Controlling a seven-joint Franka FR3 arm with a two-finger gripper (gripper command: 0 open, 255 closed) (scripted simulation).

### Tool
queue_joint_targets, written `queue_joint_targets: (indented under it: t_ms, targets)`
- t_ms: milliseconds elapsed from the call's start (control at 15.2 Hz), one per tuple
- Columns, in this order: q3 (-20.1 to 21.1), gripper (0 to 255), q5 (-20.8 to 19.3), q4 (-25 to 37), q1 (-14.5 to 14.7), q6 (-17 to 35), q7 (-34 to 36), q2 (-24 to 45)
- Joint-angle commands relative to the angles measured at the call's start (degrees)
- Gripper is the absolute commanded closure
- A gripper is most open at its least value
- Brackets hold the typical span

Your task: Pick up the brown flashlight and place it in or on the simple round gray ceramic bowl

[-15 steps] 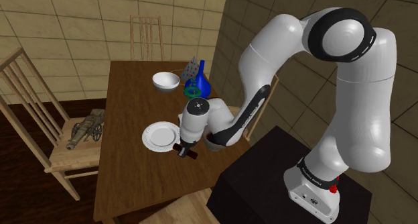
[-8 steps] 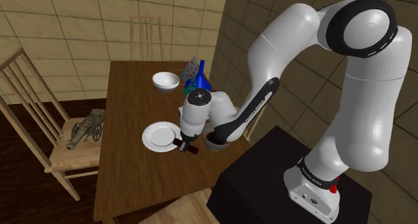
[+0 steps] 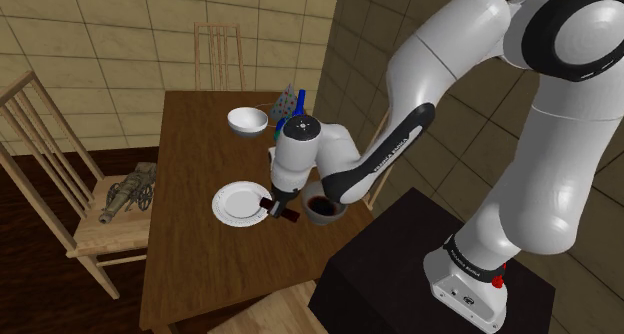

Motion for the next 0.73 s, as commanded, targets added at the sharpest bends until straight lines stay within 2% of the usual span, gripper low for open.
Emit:
queue_joint_targets:
  t_ms: [0,462,660]
  targets:
    - [1.05,255,1.97,-0.10,-0.72,-1.07,-1.67,-1.41]
    - [3.82,255,7.92,-0.78,-2.57,-4.13,-6.54,-6.19]
    - [3.07,255,9.34,-6.12,-5.73,-1.02,-10.71,-9.95]
